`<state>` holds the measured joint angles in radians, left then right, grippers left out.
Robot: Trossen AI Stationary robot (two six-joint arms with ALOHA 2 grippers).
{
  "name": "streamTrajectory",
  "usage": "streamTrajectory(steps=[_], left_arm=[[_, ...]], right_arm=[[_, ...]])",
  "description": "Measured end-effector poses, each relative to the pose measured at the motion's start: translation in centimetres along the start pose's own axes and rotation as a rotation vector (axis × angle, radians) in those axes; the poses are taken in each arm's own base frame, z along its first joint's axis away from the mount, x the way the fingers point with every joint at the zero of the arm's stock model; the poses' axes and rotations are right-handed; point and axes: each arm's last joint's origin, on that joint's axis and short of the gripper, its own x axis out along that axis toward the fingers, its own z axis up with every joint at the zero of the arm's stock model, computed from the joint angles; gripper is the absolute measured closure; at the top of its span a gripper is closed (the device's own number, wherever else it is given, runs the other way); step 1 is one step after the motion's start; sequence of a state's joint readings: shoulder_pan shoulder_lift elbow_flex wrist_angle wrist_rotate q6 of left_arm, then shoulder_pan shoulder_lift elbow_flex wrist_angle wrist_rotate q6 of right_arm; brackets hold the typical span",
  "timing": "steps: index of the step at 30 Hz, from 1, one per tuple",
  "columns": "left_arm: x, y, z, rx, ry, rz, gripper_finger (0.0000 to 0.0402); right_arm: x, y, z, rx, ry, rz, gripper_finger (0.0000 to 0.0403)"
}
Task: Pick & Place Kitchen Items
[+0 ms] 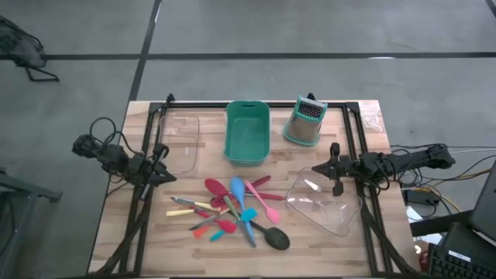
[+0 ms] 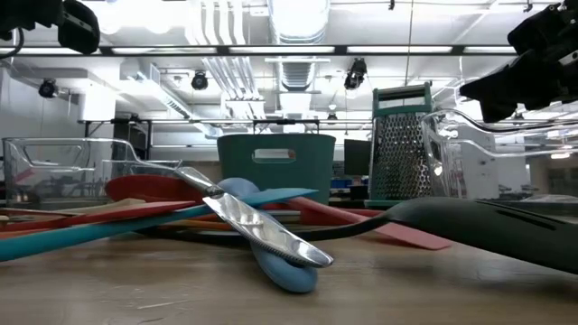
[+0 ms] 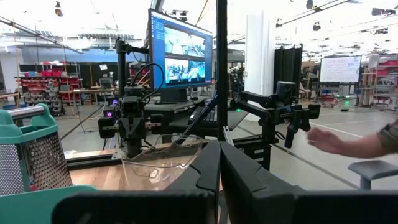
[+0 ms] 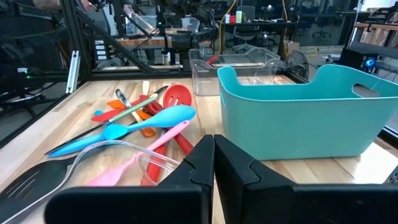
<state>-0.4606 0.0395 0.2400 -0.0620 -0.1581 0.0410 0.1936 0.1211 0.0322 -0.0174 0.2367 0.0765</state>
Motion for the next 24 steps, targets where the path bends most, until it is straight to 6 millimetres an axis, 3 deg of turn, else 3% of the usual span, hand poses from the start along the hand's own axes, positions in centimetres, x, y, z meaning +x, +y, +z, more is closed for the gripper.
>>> streamTrajectory(steps=[11,19,24], left_arm=[[0.0,0.0,0.0,0.015,-0.005,0.001,0.0386],[-0.1,0.0,1.0,-0.012,-0.101,0.004,0.0386],[-0.1,0.1,1.4,-0.160,-0.144,-0.007,0.0386]], right_arm=[[0.0,0.0,0.0,0.001,0.002,0.000,0.0394],[0.0,0.0,0.0,-0.001,0.002,0.000,0.0394],[0.0,0.0,0.0,-0.001,0.002,0.000,0.0394]])
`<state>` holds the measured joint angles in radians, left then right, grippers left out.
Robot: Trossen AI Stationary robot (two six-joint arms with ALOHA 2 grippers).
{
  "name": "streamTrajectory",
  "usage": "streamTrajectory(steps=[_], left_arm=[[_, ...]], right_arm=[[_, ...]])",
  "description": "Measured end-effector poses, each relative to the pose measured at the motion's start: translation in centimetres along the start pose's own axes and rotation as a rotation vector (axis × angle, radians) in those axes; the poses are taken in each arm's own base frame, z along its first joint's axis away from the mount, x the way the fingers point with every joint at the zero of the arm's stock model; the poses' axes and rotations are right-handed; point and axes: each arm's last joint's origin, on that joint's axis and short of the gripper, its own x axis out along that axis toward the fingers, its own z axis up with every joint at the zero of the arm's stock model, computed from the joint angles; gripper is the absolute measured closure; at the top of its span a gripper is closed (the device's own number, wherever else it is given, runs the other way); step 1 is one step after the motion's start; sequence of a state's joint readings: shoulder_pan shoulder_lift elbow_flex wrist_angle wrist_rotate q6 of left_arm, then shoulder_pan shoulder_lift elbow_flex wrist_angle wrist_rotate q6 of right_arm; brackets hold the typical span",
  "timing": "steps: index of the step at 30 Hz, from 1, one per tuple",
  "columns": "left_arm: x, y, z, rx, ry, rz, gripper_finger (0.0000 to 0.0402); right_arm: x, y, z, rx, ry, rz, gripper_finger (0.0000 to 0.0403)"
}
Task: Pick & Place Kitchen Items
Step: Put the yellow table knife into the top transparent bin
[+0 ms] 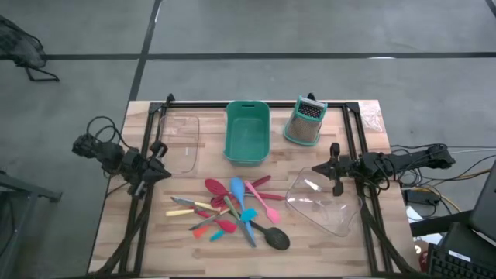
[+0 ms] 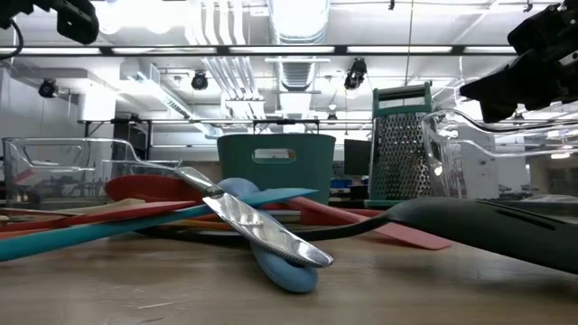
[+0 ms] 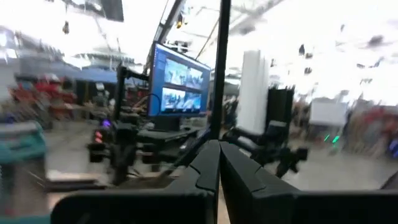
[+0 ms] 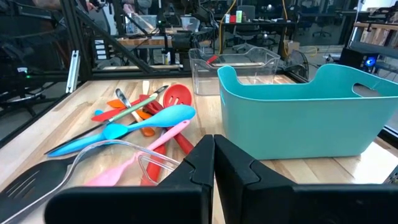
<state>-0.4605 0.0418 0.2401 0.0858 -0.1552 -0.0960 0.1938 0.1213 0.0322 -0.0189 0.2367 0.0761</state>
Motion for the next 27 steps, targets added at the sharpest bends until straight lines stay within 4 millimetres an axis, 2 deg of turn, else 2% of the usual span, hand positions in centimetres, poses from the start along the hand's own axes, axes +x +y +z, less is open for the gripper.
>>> streamTrajectory(steps=[3,6,10,17,27], left_arm=[[0.0,0.0,0.4,-0.104,-0.045,0.000,0.0386],[0.1,-0.1,0.9,-0.137,-0.090,-0.003,0.0386],[0.5,-0.1,0.5,-0.159,-0.058,0.001,0.0386],[2.9,0.0,-1.1,-0.154,0.102,0.151,0.0373],[5.7,-0.5,0.8,-0.122,0.415,0.243,0.0320]], right_arm=[[0.0,0.0,0.0,0.002,0.000,0.000,0.0394],[0.0,0.0,0.0,0.000,0.000,-0.001,0.0394],[0.0,0.0,0.0,0.000,0.000,0.000,0.0394],[0.0,0.0,0.0,0.000,0.000,0.000,0.0394],[0.0,0.0,0.0,0.000,0.000,0.000,0.0394]])
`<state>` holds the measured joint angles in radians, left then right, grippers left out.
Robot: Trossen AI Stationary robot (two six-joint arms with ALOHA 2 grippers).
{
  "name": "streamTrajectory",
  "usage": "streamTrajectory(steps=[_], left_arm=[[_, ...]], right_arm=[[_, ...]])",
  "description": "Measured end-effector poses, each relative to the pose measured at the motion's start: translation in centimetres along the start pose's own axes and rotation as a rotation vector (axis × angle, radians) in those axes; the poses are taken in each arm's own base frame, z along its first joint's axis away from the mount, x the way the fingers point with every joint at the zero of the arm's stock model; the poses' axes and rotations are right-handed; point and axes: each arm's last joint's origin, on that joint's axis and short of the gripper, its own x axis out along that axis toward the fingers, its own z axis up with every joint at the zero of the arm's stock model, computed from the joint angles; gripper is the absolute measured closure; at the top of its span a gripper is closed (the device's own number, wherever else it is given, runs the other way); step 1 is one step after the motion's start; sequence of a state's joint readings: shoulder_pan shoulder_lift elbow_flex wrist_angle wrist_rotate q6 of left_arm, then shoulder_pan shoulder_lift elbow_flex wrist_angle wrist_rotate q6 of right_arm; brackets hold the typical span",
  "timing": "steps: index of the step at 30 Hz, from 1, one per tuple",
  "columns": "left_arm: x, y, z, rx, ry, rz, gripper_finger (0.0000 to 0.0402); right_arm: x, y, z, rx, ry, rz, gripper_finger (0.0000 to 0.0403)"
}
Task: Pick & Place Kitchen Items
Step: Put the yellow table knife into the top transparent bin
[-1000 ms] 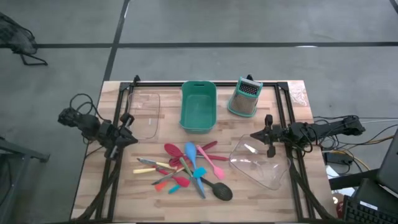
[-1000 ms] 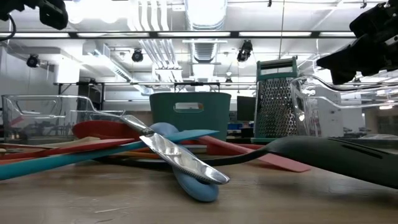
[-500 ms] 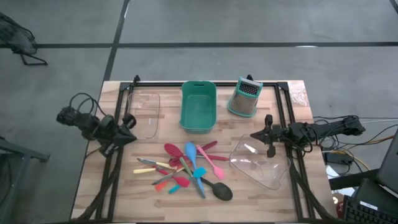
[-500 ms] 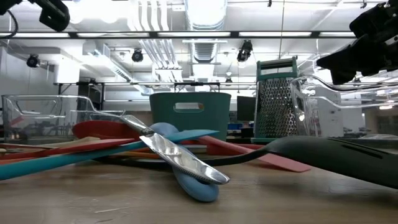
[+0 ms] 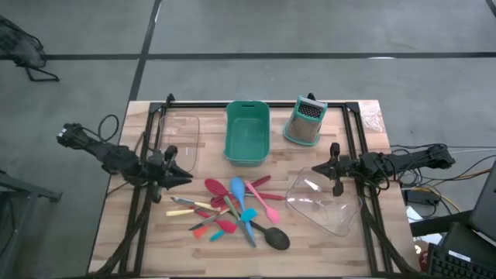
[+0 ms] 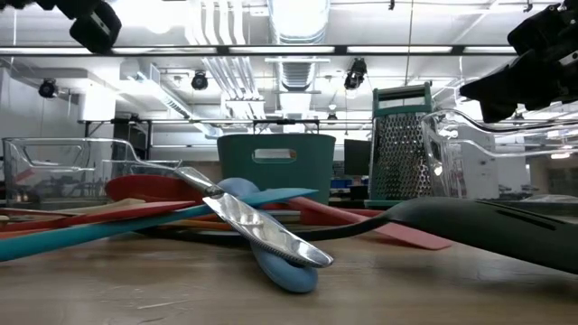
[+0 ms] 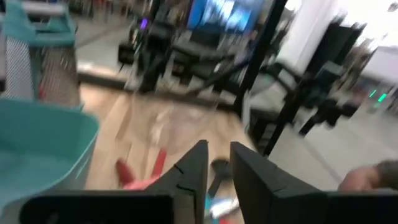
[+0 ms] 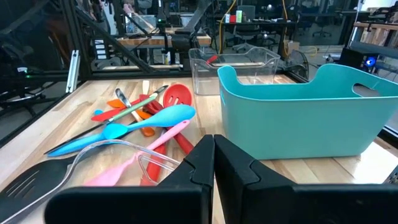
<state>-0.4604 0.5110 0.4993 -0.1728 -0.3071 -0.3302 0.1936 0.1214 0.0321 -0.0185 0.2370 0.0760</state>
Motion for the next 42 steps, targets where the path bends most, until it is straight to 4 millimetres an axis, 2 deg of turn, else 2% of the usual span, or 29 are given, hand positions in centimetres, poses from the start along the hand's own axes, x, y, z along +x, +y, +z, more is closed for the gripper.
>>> streamTrajectory(steps=[6,10,14,27,42], left_arm=[[0.1,-0.6,1.6,-0.014,0.217,0.082,0.0299],[0.4,-1.0,1.8,-0.062,0.339,0.129,0.0298],[0.8,-1.6,1.7,-0.107,0.427,0.098,0.0298],[2.2,-3.0,0.1,-0.141,0.584,0.047,0.0300],[4.0,-5.5,-3.2,-0.113,0.788,0.051,0.0300]], right_arm=[[0.0,0.0,0.0,0.001,0.000,0.001,0.0394],[0.0,0.0,0.0,0.000,0.000,0.000,0.0394],[0.0,0.0,0.0,0.000,0.000,0.000,0.0394],[0.0,0.0,0.0,0.001,0.000,0.000,0.0394],[0.0,0.0,0.0,0.001,0.000,0.000,0.0394]])
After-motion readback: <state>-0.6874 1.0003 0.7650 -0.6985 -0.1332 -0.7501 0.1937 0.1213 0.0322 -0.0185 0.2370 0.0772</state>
